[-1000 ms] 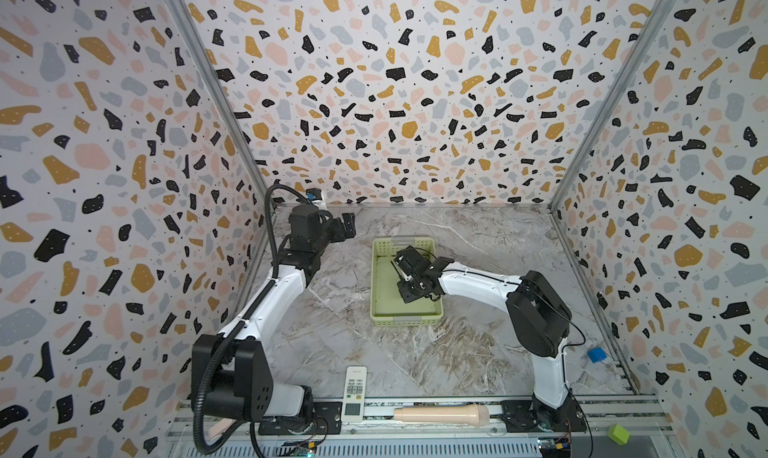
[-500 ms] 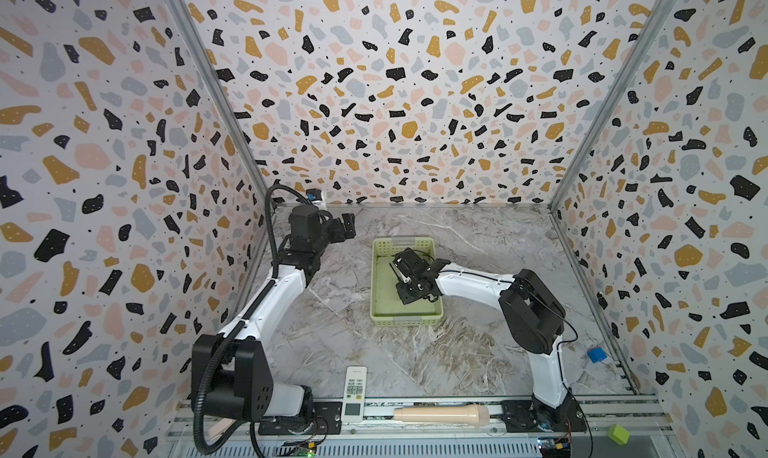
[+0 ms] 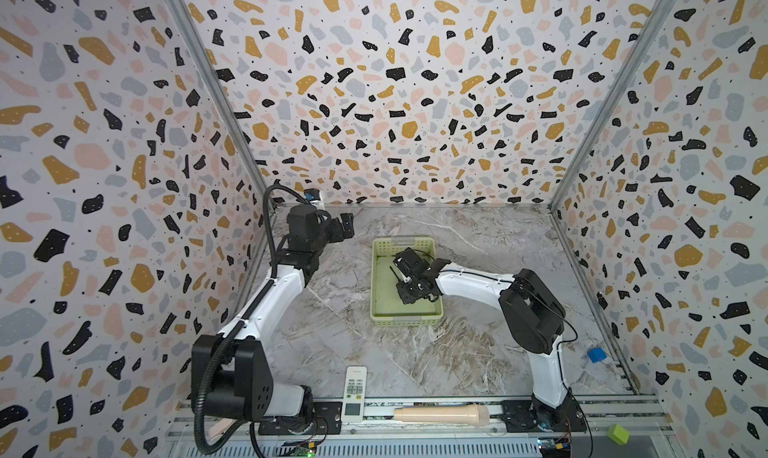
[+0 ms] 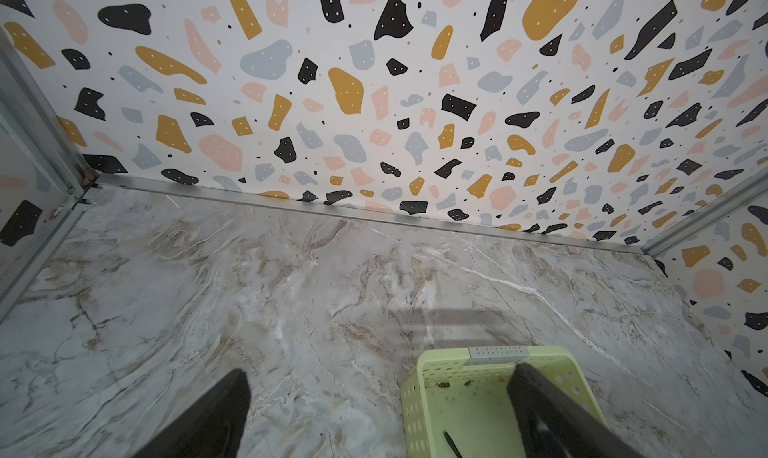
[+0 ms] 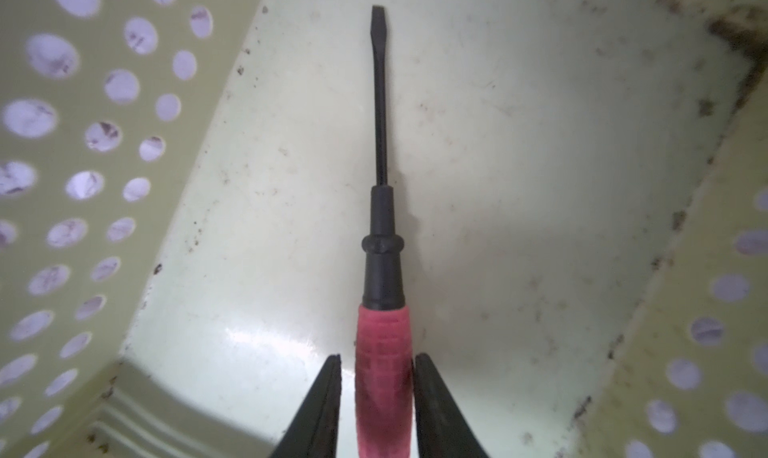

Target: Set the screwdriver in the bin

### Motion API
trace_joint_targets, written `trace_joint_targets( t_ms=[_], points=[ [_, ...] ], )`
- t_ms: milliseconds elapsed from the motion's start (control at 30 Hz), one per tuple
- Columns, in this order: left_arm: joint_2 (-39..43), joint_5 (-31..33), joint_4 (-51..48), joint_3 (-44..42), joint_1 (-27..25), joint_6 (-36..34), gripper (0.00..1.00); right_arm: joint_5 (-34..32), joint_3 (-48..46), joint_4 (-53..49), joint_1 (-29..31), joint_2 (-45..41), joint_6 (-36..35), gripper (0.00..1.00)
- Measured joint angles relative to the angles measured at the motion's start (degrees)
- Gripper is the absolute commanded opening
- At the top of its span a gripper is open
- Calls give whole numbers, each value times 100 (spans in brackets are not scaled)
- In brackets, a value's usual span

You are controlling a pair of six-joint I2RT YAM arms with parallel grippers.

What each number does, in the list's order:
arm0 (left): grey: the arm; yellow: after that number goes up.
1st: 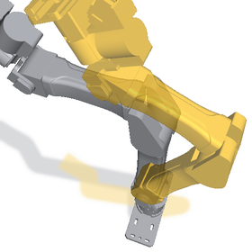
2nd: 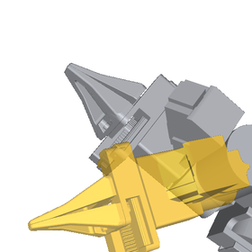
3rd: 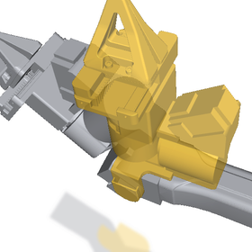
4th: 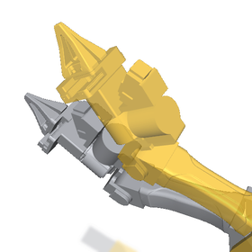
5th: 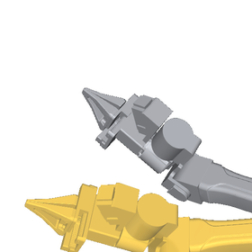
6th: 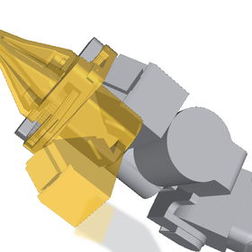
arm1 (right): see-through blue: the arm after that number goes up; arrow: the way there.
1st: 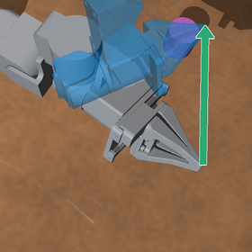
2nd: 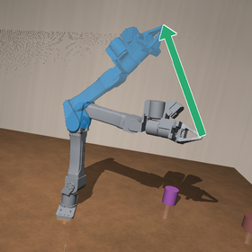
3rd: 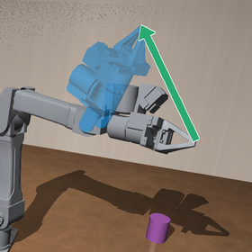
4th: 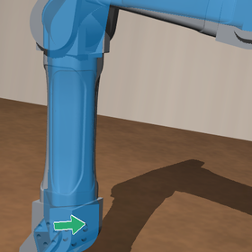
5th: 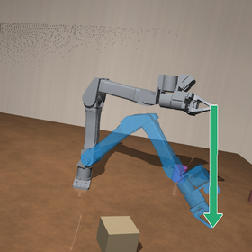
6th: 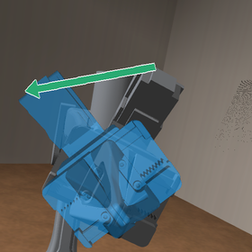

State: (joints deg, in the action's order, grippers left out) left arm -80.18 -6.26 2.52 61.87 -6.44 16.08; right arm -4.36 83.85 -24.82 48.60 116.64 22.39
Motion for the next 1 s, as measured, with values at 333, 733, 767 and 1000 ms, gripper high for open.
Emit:
trace_joint_targets(
  t_ms=[333,733,767,1000],
  points=[
    [0,-79,2,2,81,7,99,-179,431,-212,0,-101,-153,35],
    [0,-96,7,2,227,31,100,-332,433,-437,-20,-1084,-382,61],
    [0,-98,7,2,227,37,100,-339,433,-466,-33,-1196,-409,68],
    [0,-70,11,2,227,59,100,-343,337,-527,-485,-2201,-466,99]
  ],
)
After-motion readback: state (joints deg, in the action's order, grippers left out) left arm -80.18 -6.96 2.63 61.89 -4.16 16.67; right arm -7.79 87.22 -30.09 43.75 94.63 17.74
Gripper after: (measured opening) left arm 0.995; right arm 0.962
